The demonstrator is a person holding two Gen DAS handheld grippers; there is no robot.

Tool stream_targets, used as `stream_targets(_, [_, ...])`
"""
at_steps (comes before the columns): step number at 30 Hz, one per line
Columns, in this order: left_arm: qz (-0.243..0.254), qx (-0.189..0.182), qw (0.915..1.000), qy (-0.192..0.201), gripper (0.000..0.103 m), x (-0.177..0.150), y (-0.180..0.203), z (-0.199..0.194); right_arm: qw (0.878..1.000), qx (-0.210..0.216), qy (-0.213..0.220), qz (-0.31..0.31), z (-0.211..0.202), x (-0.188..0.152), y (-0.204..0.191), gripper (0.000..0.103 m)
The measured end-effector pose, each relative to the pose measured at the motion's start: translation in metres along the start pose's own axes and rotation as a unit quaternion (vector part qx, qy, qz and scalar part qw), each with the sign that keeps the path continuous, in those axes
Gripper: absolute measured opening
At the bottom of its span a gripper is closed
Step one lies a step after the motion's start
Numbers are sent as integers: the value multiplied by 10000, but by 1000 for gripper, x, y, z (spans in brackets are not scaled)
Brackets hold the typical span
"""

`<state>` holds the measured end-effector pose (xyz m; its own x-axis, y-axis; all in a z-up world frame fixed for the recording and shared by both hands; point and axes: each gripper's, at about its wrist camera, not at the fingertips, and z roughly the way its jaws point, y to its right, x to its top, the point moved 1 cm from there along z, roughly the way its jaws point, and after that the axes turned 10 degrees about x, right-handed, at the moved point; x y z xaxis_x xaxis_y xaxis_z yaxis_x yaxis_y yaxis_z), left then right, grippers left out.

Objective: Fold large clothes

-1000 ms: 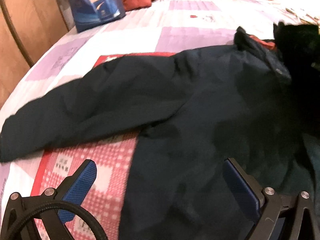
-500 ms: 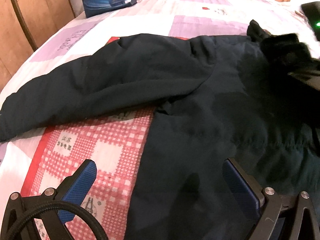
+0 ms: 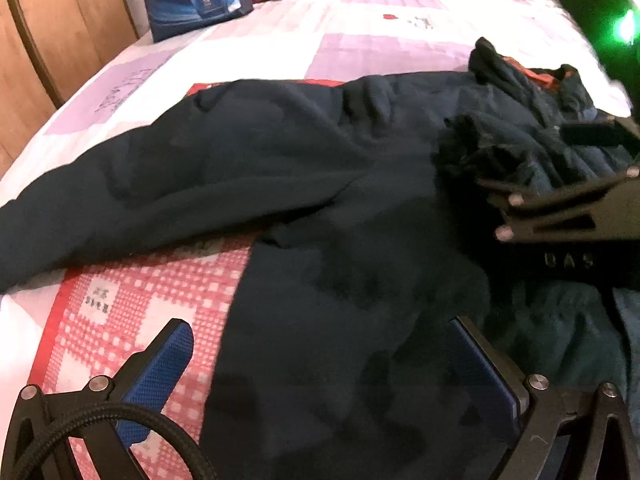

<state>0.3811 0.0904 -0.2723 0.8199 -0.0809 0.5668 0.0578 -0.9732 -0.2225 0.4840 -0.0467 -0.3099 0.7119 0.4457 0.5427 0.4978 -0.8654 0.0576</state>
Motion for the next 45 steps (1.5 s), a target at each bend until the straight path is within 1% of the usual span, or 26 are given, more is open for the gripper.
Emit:
stream_targets(2, [86, -33, 9999, 76, 103, 3, 6, -4, 9984, 80, 462, 317, -26, 2, 9, 100])
stream_targets(4, [188, -79, 9997, 168, 103, 9, 14, -9, 9939, 4, 878, 669, -54, -5, 28, 100])
stream_targets(6, [237, -157, 9994, 217, 103, 16, 22, -11, 9883, -260, 1091, 1035, -81, -25, 58, 100])
stream_targets(7, [233, -208, 9993, 227, 103, 20, 27, -13, 9842, -520, 1136, 1258, -94, -41, 80, 100])
stream_targets(9, [201, -335, 9988, 280, 103, 31, 38, -15, 9779, -990, 1054, 1512, -108, -65, 115, 100])
stream_targets(11, [208, -445, 9981, 370, 103, 44, 53, -17, 9669, -1517, 911, 1840, -124, -96, 157, 100])
stream_targets(14, [271, -655, 9961, 520, 103, 69, 84, -18, 9506, -1926, 704, 2329, -135, -130, 211, 100])
stream_targets(16, [294, -791, 9946, 604, 103, 85, 107, -17, 9428, -2098, 626, 2514, -137, -142, 232, 100])
stream_targets(17, [310, -828, 9941, 626, 103, 92, 119, -14, 9404, -2079, 609, 2623, -135, -147, 243, 100])
stream_targets(18, [299, -857, 9940, 605, 103, 98, 130, -8, 9408, -1999, 593, 2672, -130, -150, 249, 100])
stream_targets(20, [256, -784, 9956, 454, 103, 106, 148, 12, 9453, -1721, 422, 2739, -112, -155, 255, 100])
stream_targets(22, [325, -397, 9986, 103, 103, 107, 161, 47, 9506, -1338, 71, 2801, -81, -165, 264, 100])
stream_targets(23, [379, -191, 9990, -155, 103, 103, 164, 68, 9531, -1316, -77, 2724, -66, -170, 266, 100])
stream_targets(24, [262, -340, 9982, -417, 103, 96, 161, 88, 9556, -1285, -6, 2652, -61, -176, 266, 103])
stream_targets(25, [57, -514, 9975, -481, 103, 93, 155, 95, 9556, -1220, 146, 2679, -60, -182, 267, 103])
stream_targets(26, [-142, -590, 9973, -419, 103, 90, 148, 98, 9553, -1178, 193, 2705, -58, -184, 270, 103])
stream_targets(29, [-67, -487, 9987, -102, 103, 82, 148, 95, 9583, -1139, 313, 2603, -51, -191, 274, 103])
stream_targets(32, [-59, -448, 9990, -64, 103, 79, 148, 94, 9570, -1010, 326, 2699, -45, -193, 278, 103])
stream_targets(35, [46, -399, 9991, -102, 103, 81, 148, 93, 9599, -1203, 179, 2525, -57, -183, 271, 102])
stream_targets(36, [90, -408, 9991, -112, 103, 83, 146, 91, 9605, -1314, 274, 2438, -66, -179, 267, 98])
stream_targets(37, [120, -405, 9991, -82, 103, 84, 145, 88, 9607, -1417, 524, 2329, -80, -174, 262, 98])
stream_targets(39, [95, -402, 9991, -15, 103, 88, 144, 88, 9550, -1637, 786, 2345, -96, -172, 264, 98])
stream_targets(40, [26, -446, 9990, -25, 103, 87, 140, 89, 9513, -1636, 772, 2494, -96, -173, 272, 98])
stream_targets(42, [-200, -632, 9977, -161, 103, 84, 133, 97, 9379, -1503, 430, 3097, -81, -184, 301, 98])
stream_targets(43, [-230, -652, 9975, -138, 103, 83, 132, 98, 9297, -1260, 234, 3454, -67, -195, 317, 101])
stream_targets(45, [-77, -521, 9986, -44, 103, 82, 140, 97, 9144, -711, 103, 3983, -49, -212, 336, 102])
